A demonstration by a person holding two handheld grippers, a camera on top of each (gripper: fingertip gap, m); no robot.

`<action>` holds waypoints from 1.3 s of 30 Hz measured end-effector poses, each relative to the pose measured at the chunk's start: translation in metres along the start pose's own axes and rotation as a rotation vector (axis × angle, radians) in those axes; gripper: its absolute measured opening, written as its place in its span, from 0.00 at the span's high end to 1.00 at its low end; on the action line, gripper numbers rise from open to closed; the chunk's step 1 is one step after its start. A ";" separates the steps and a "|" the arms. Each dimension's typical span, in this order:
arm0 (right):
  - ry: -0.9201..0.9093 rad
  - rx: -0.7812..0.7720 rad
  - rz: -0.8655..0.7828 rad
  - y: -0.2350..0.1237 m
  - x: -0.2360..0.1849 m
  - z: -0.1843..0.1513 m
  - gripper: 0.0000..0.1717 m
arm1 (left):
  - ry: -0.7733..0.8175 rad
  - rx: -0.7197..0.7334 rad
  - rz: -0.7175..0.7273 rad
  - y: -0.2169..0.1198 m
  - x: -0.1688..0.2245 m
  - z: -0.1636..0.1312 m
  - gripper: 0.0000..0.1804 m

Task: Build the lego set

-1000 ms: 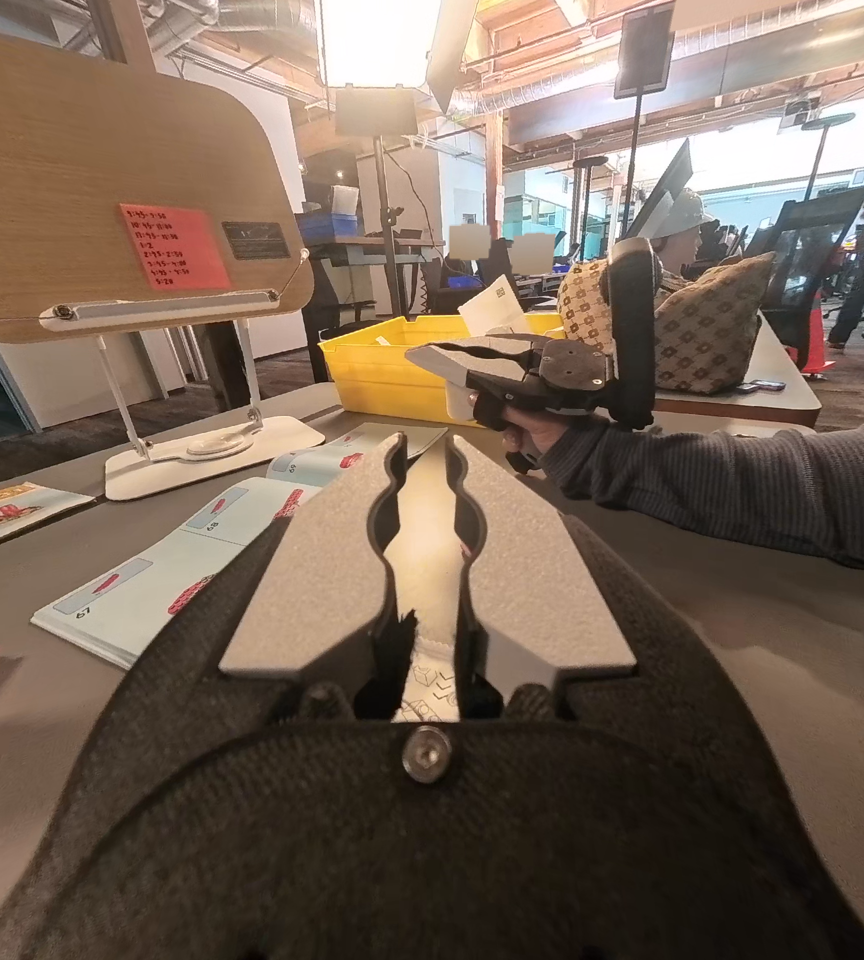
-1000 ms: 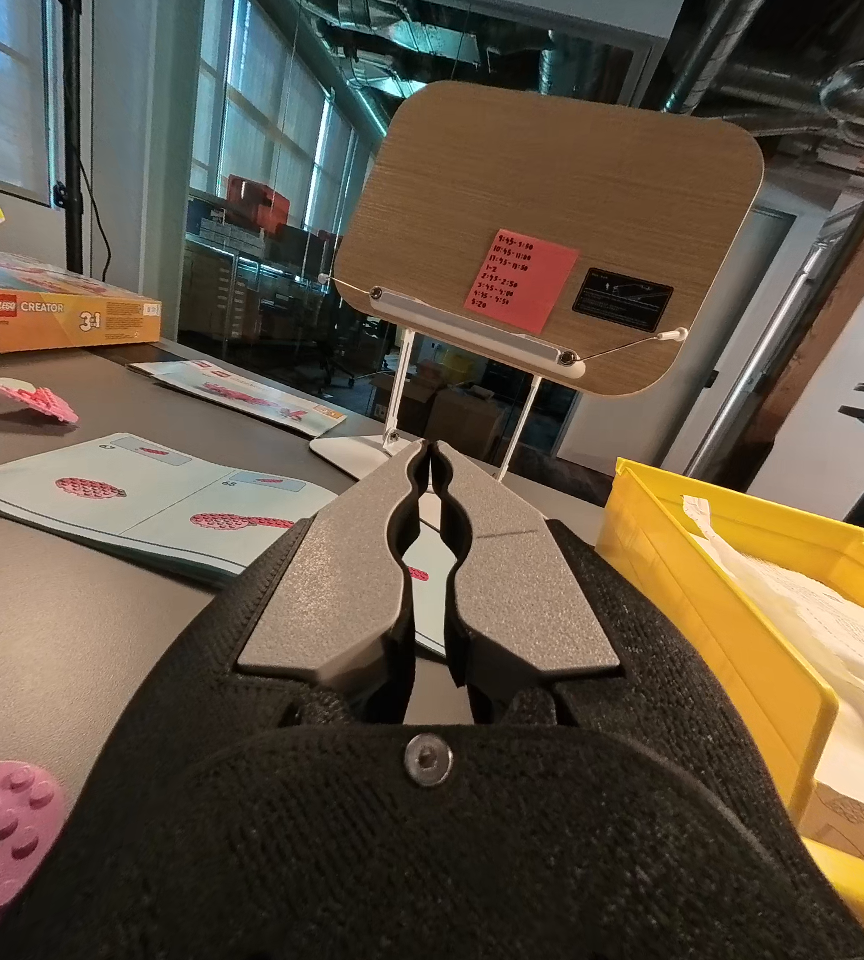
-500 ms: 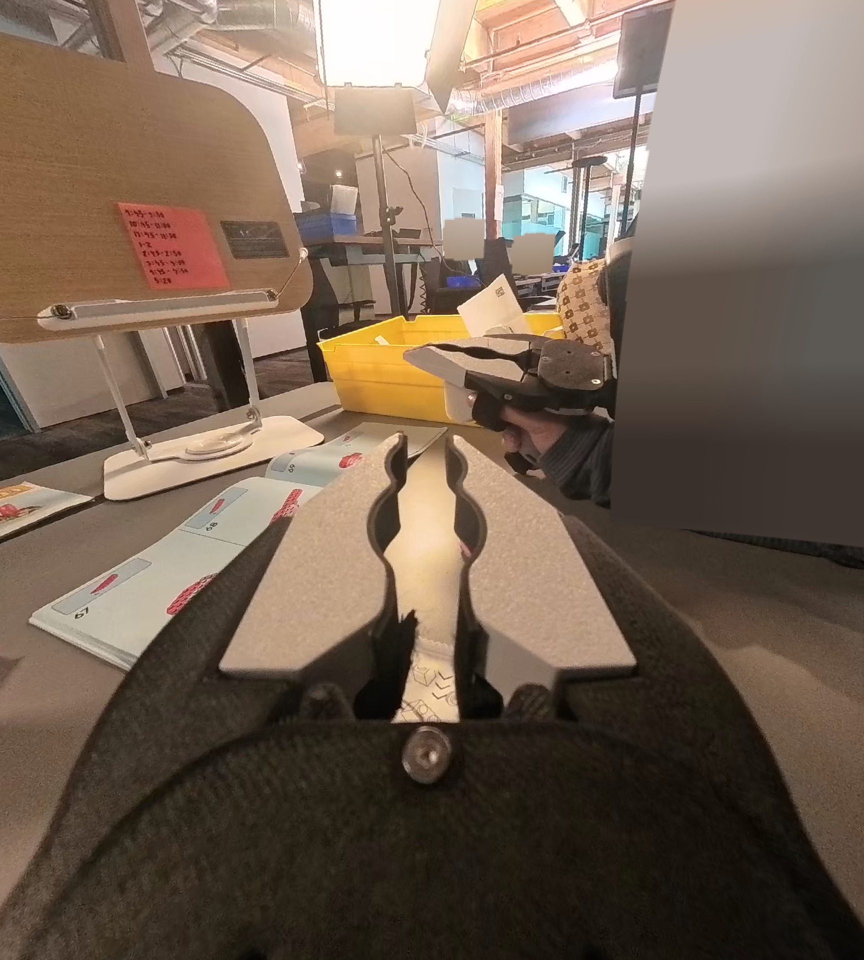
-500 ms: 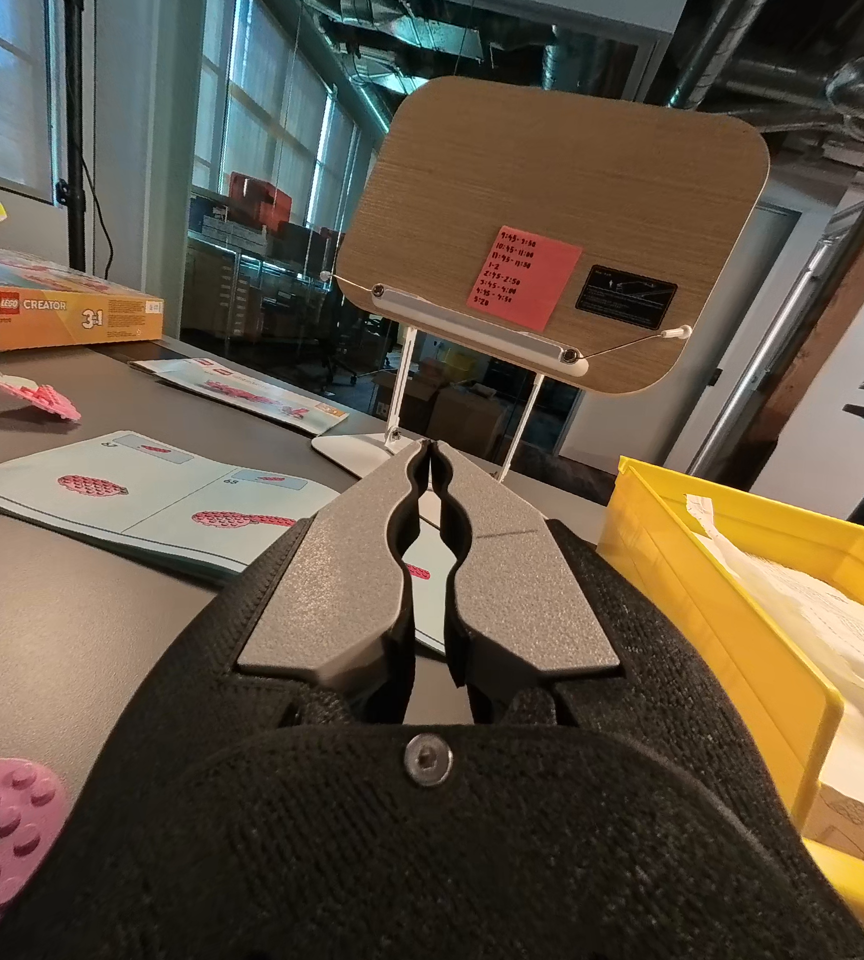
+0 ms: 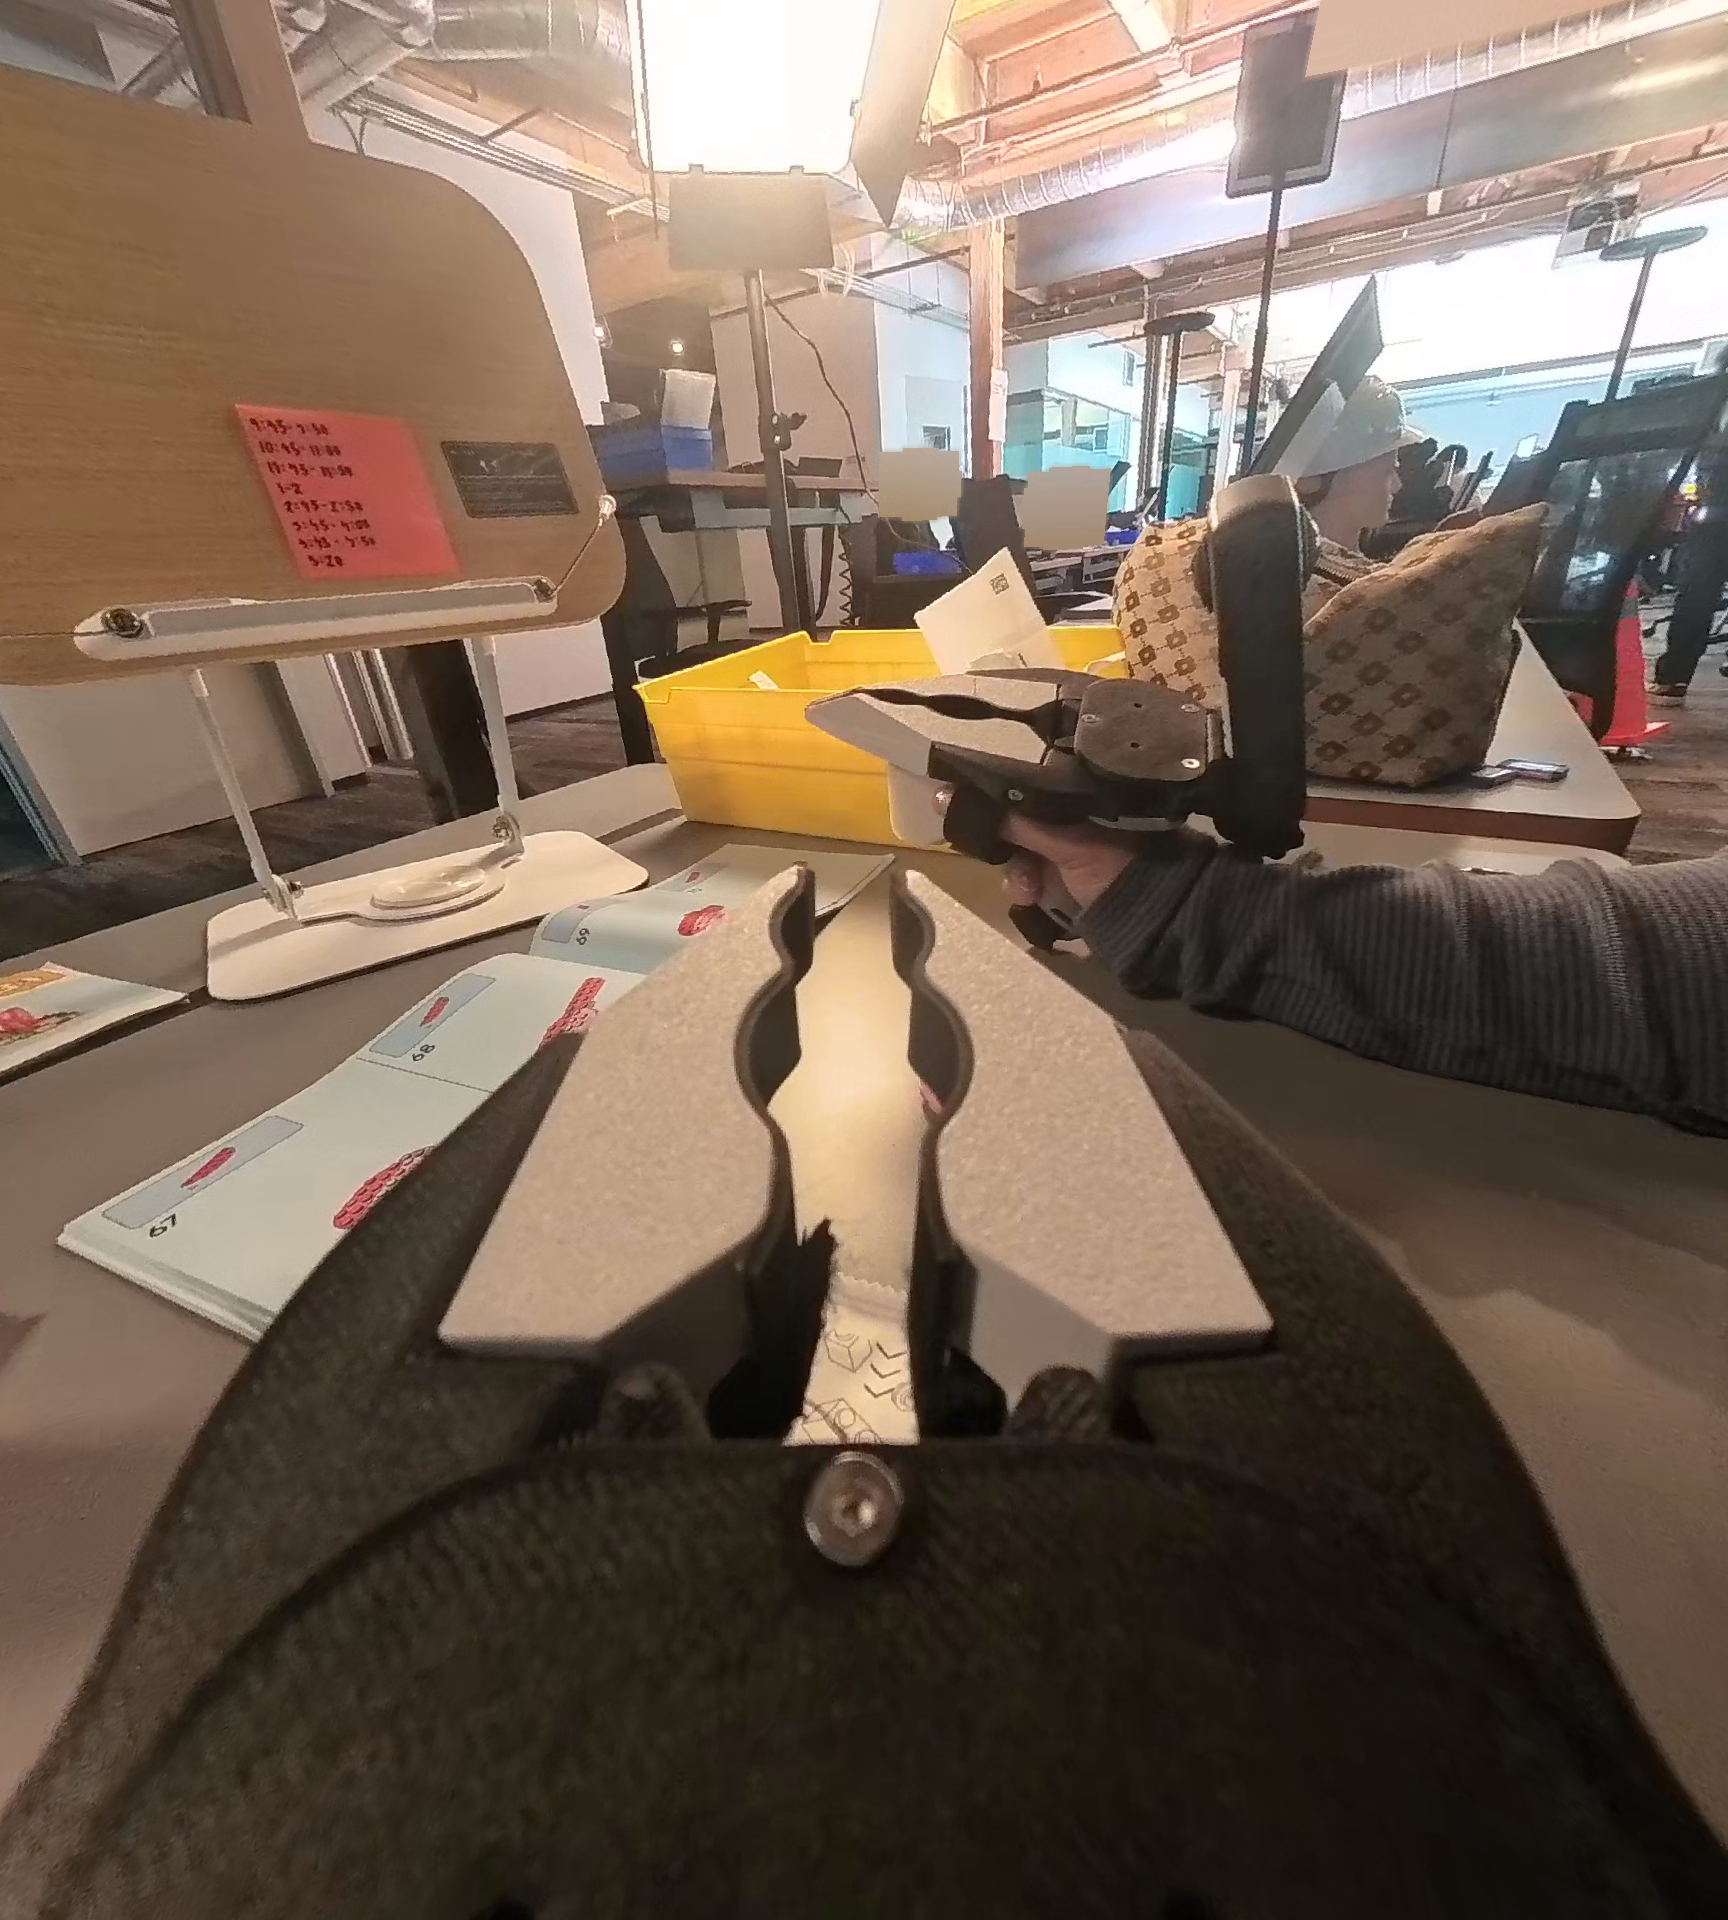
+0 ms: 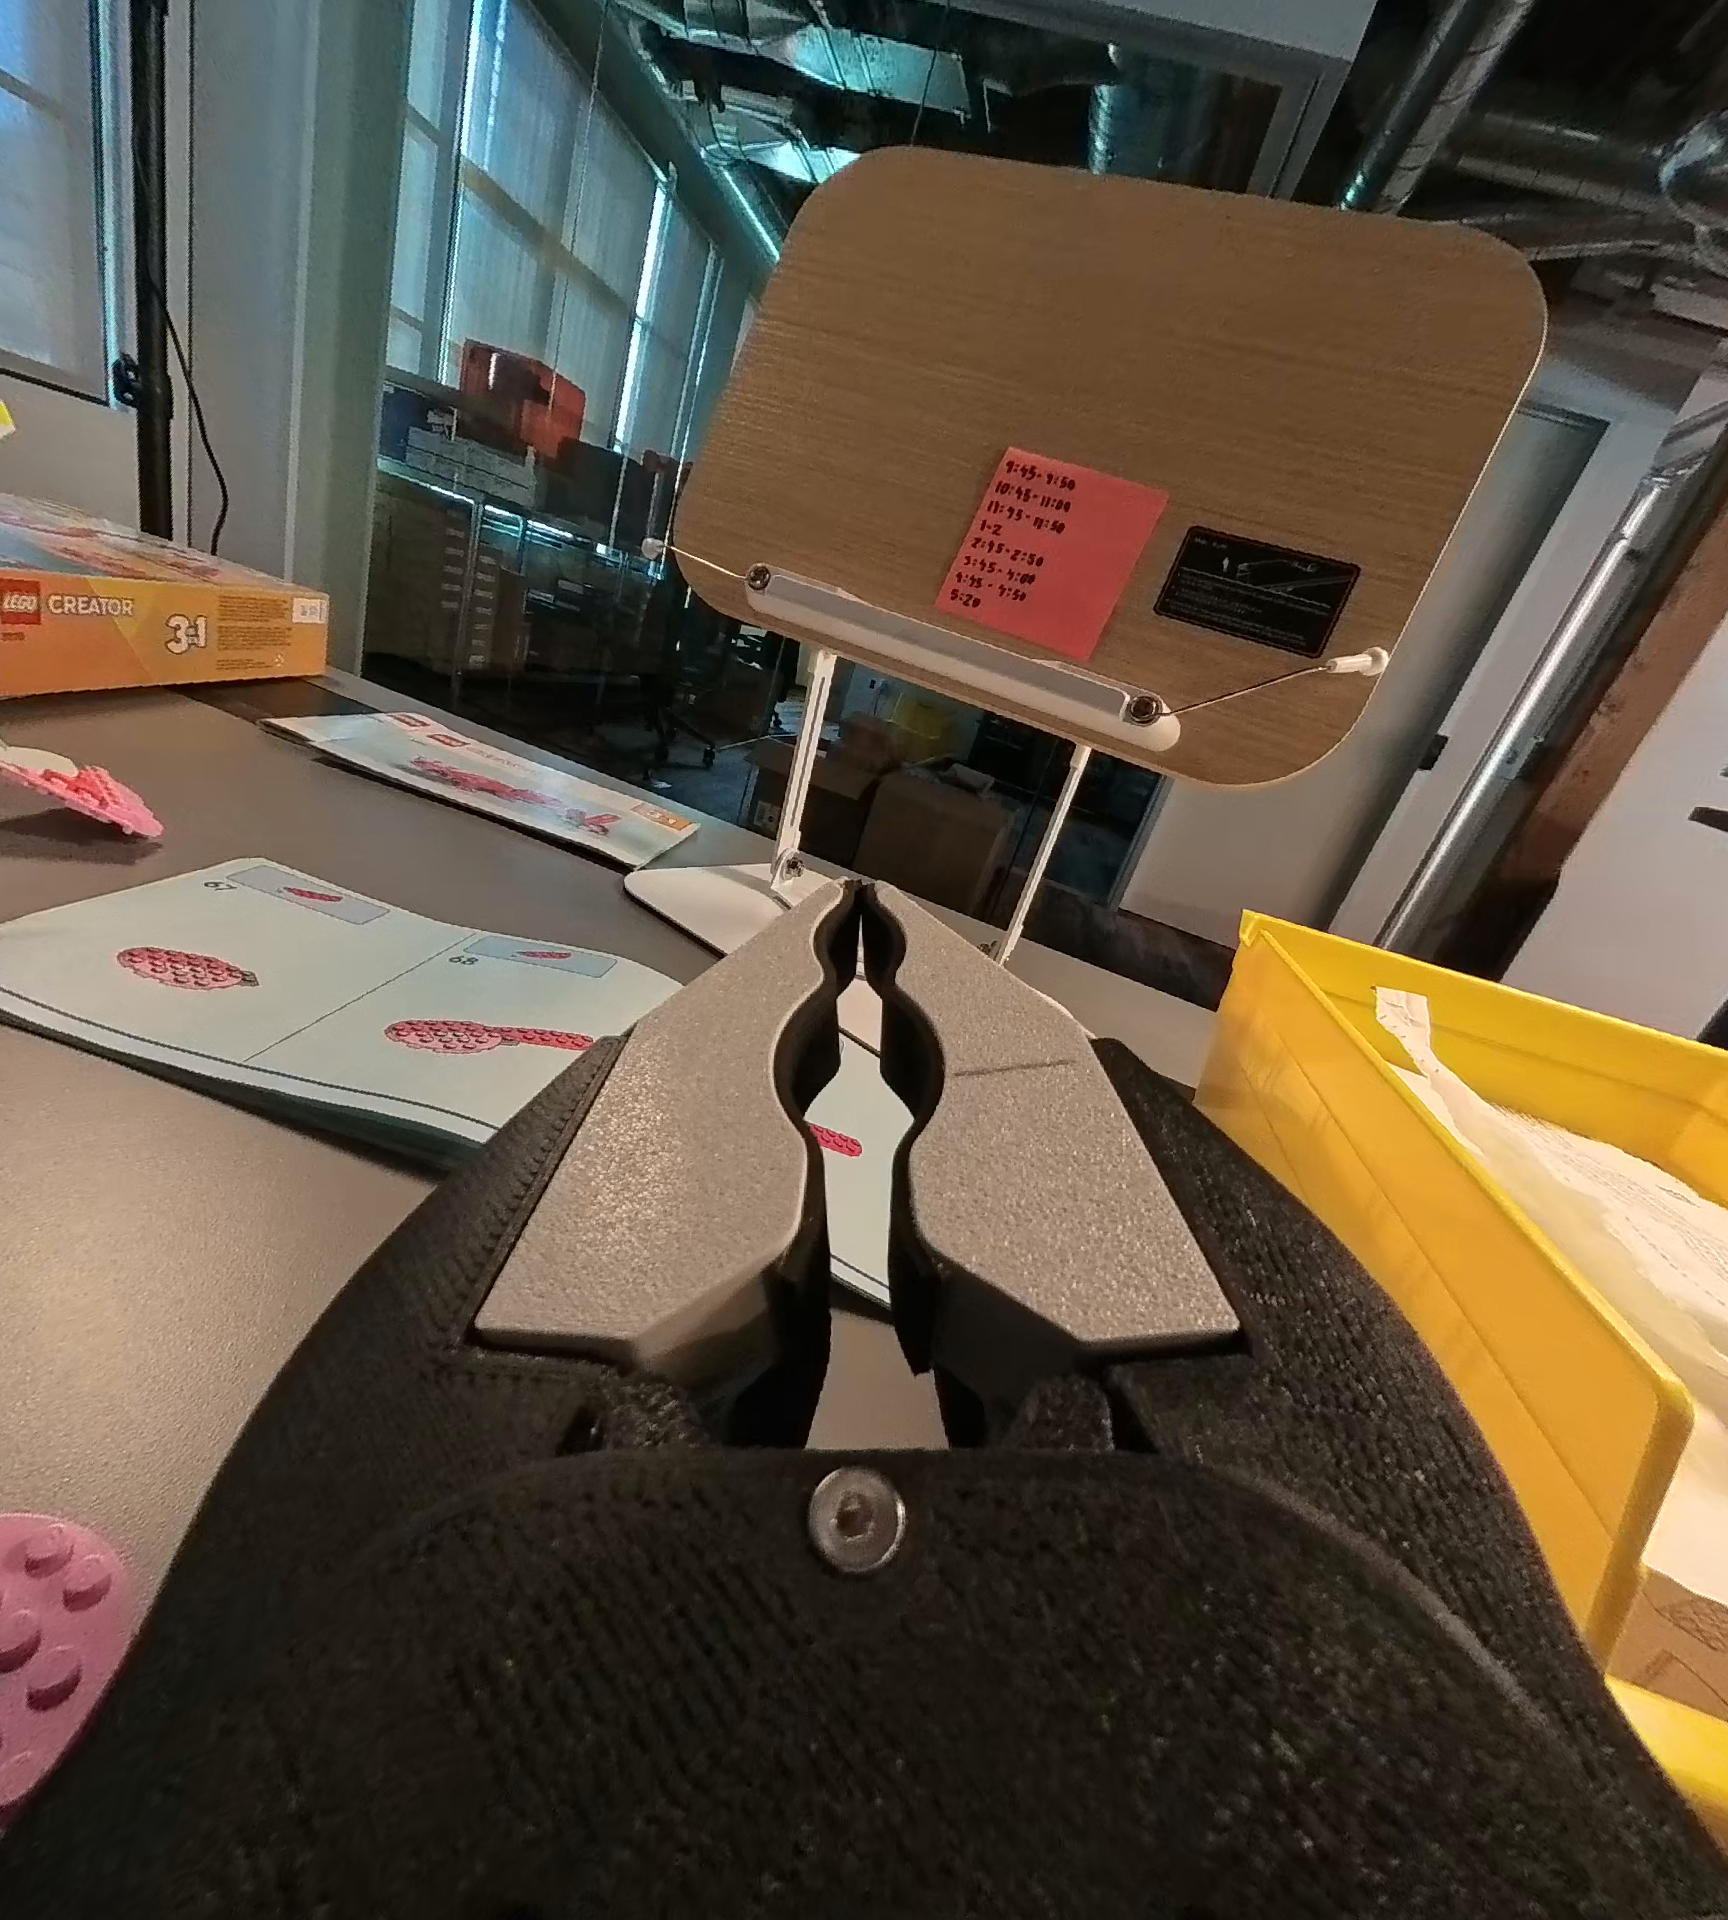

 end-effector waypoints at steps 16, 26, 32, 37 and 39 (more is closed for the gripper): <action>0.216 -0.222 0.823 -0.028 -0.057 -0.002 0.85 | 0.004 -0.217 -0.098 0.016 0.010 -0.014 0.85; 0.318 -0.410 0.977 -0.046 -0.055 -0.024 0.81 | 0.161 -0.851 -0.295 0.095 0.019 -0.081 0.64; 0.476 -0.519 1.056 -0.055 -0.047 -0.032 0.82 | 0.120 -0.919 -0.471 0.100 0.029 -0.091 0.85; 0.651 -0.688 1.068 -0.055 -0.047 -0.047 0.83 | 0.350 -0.780 -0.327 0.102 0.018 -0.087 0.87; 0.692 -0.686 1.065 -0.053 -0.047 -0.046 0.87 | 0.461 -0.611 -0.222 0.102 0.012 -0.072 0.87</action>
Point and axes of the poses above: each gripper's, where its closed fingertips meet, y out along the fingers, z out of its top, x = y × z across the jaws, the point moved 4 cm from there along -y, back along the fingers, and after that the axes turned 3 degrees about -x, right-handed, at the moved point
